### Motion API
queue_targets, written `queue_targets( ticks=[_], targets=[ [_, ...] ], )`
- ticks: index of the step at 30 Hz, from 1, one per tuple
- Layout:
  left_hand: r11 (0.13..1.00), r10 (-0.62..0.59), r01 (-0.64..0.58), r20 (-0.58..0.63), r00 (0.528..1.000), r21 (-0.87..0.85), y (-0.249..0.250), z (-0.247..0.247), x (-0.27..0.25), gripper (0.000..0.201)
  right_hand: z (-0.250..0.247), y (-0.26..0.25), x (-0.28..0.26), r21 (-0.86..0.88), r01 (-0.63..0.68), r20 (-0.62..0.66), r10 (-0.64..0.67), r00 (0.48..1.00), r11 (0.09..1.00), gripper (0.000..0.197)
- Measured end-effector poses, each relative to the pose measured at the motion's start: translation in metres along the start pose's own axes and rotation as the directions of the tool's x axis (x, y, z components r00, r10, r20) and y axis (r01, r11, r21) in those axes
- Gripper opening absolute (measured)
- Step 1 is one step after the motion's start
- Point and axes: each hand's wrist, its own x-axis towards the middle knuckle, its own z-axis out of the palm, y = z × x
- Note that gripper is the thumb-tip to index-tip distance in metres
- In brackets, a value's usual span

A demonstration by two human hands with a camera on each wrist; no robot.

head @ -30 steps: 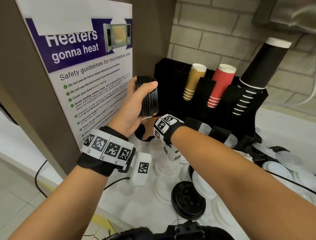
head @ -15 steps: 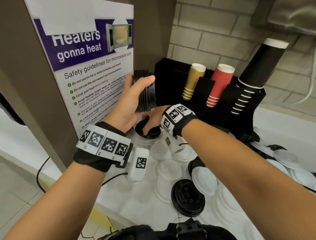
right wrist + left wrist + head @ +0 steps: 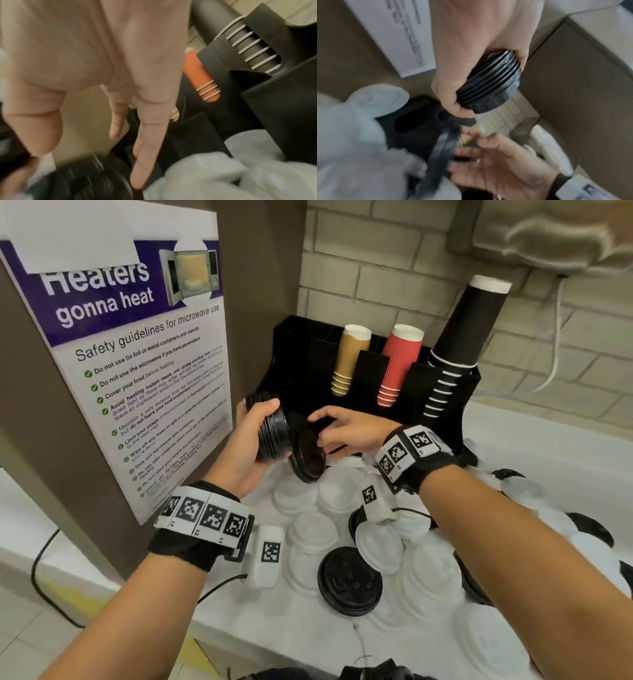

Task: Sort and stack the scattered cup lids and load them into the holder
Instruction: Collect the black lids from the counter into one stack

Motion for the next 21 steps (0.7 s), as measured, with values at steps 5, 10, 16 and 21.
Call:
queue_targets(
  ticks=[5, 10, 16, 21],
  targets=[
    [0.986, -0.109, 0.117, -0.07, 0.992, 0.122, -0.034, 0.002, 0.001, 0.05, 0.019, 0.011, 0.009, -0.549, 0.034, 0.016, -0.031, 0.999, 0.835, 0.066],
    [0.994, -0.019, 0.031, -0.11, 0.994, 0.108, -0.02, -0.007, 0.007, 0.05, 0.032, 0.006, 0.008, -0.799, 0.123, 0.106, -0.063, 0.992, 0.589, 0.069],
    [0.991, 0.113, -0.109, -0.048, 0.992, 0.081, 0.015, -0.006, 0.007, 0.022, 0.075, 0.0, 0.01, -0.904, 0.293, 0.304, -0.014, 0.953, 0.312, 0.089],
    [0.991, 0.106, -0.102, -0.045, 0.993, 0.084, 0.016, -0.007, 0.005, 0.019, 0.091, -0.003, 0.016, -0.929, 0.328, 0.336, 0.023, 0.941, 0.171, 0.087]
  ],
)
